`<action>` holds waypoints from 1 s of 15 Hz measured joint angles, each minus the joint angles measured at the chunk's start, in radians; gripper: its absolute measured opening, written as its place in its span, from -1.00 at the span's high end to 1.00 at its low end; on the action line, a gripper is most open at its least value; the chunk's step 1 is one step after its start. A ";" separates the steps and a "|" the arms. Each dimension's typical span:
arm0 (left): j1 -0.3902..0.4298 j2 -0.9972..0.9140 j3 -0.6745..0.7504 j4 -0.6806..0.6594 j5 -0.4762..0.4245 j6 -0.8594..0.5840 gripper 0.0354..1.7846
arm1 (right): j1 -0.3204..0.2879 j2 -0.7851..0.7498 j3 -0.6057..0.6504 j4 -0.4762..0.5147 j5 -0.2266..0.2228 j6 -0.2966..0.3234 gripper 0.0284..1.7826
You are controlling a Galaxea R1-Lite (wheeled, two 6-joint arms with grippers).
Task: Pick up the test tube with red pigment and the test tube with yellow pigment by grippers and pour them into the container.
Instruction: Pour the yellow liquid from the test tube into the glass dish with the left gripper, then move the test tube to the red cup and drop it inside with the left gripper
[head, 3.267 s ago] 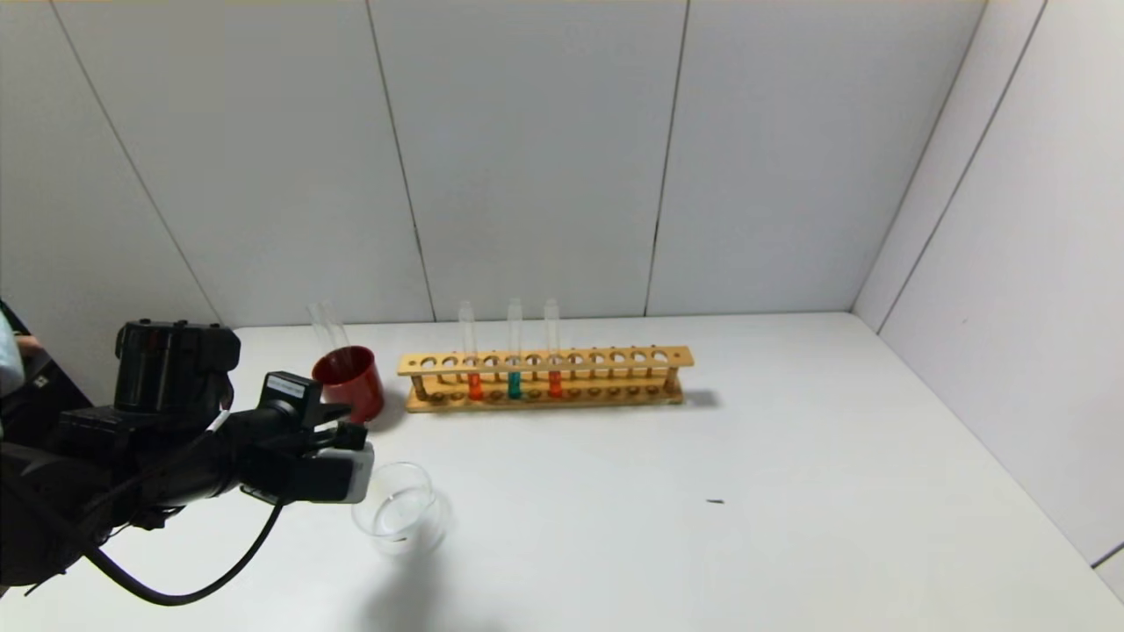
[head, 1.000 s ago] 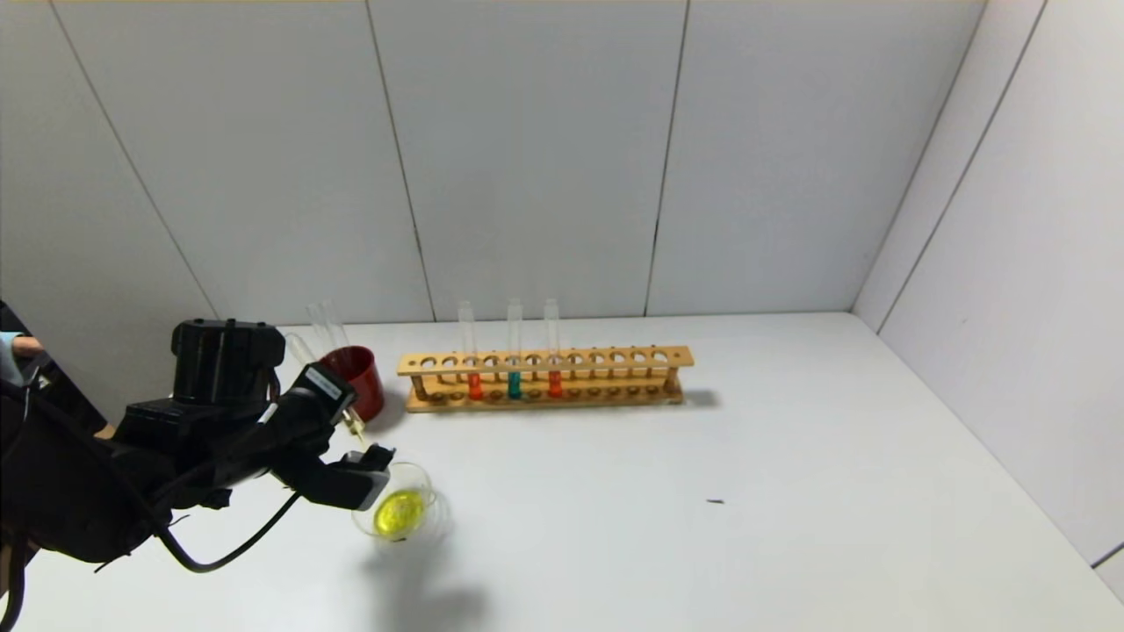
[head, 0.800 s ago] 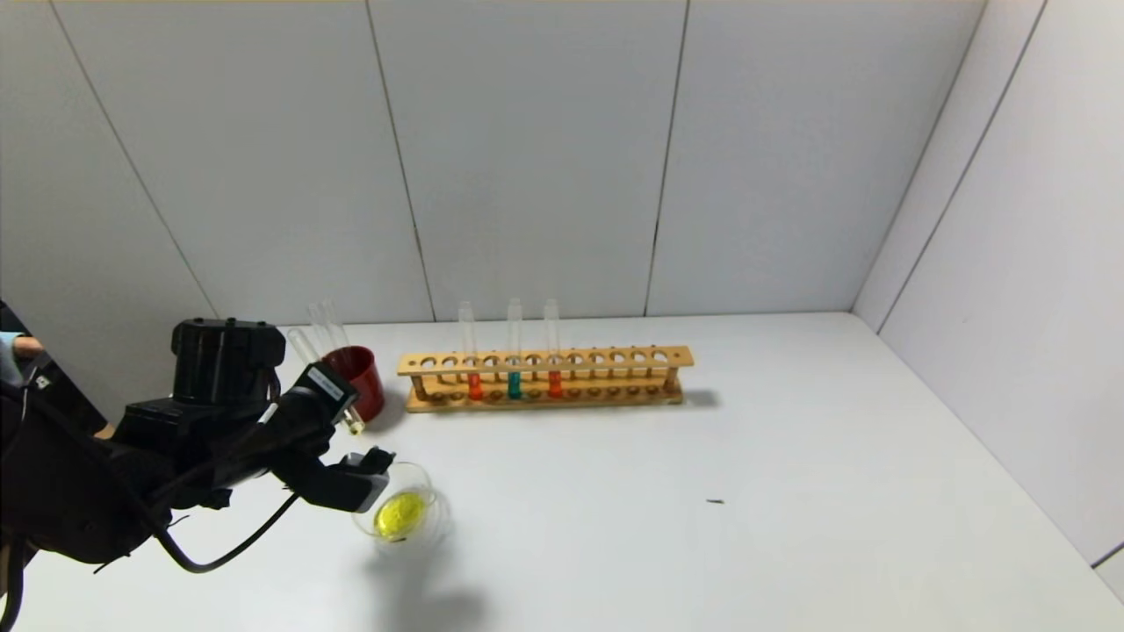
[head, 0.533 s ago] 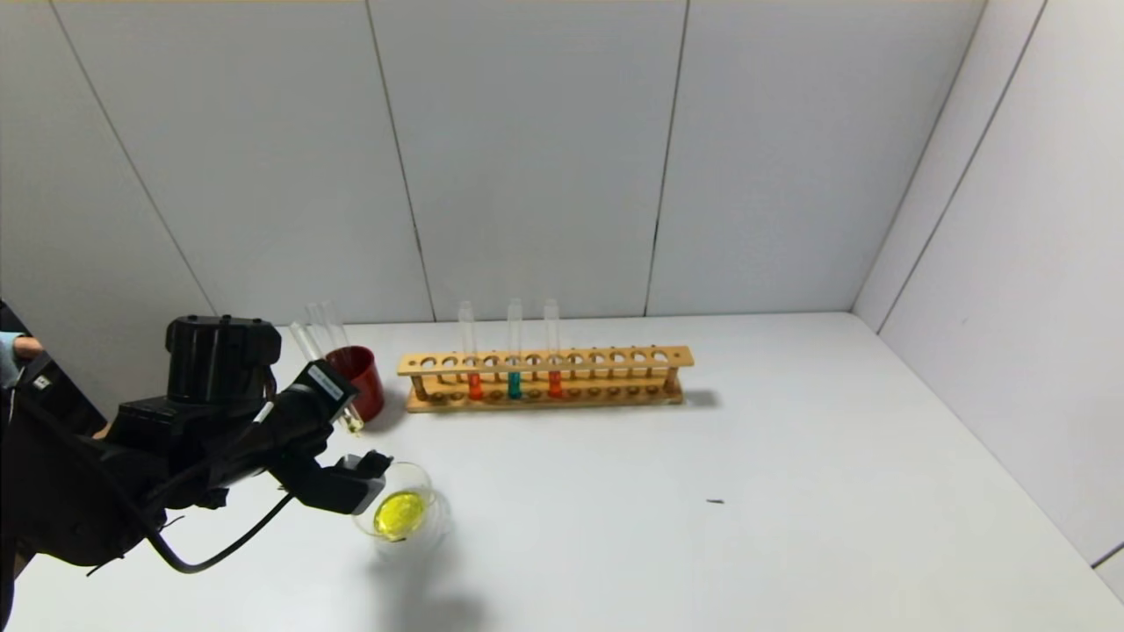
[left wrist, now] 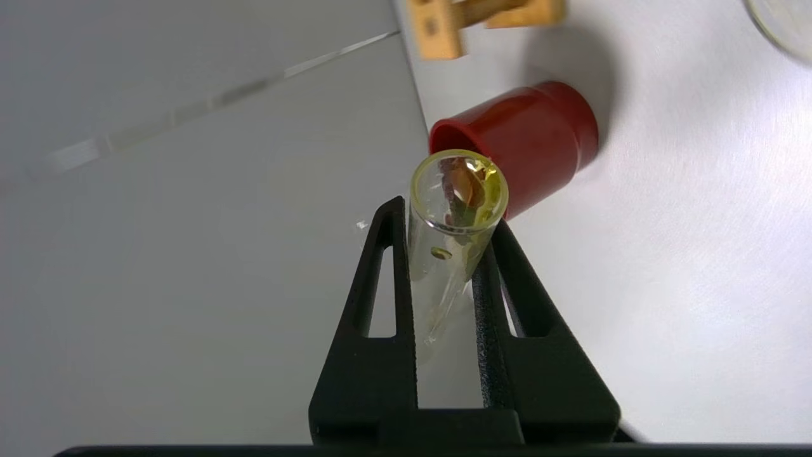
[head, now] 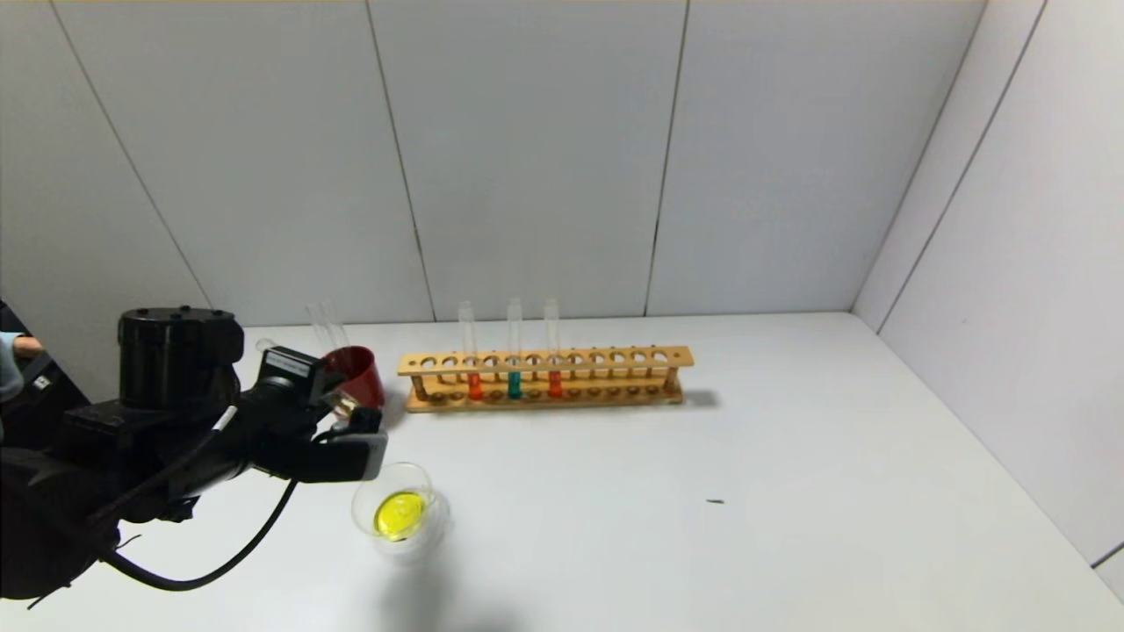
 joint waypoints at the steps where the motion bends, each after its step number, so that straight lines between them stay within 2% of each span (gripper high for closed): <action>1: 0.000 -0.027 -0.004 0.002 0.018 -0.129 0.68 | 0.000 0.000 0.000 0.000 0.000 0.000 -0.96; 4: 0.004 -0.099 -0.036 0.004 0.086 -0.607 0.68 | 0.000 0.000 0.000 0.000 0.000 0.000 -0.96; 6: 0.016 -0.126 -0.064 0.004 0.101 -0.940 0.68 | 0.000 0.000 0.000 0.000 0.000 0.000 -0.96; 9: 0.088 -0.128 -0.121 0.001 0.046 -1.327 0.68 | 0.000 0.000 0.000 0.000 0.000 0.000 -0.96; 11: 0.168 -0.108 -0.158 0.001 -0.068 -1.457 0.68 | 0.000 0.000 0.000 0.000 0.000 0.000 -0.96; 13: 0.248 -0.067 -0.203 0.000 -0.210 -1.491 0.68 | 0.000 0.000 0.000 0.000 0.000 0.000 -0.96; 15: 0.284 -0.011 -0.246 -0.001 -0.279 -1.499 0.68 | 0.000 0.000 0.000 0.000 0.000 0.000 -0.96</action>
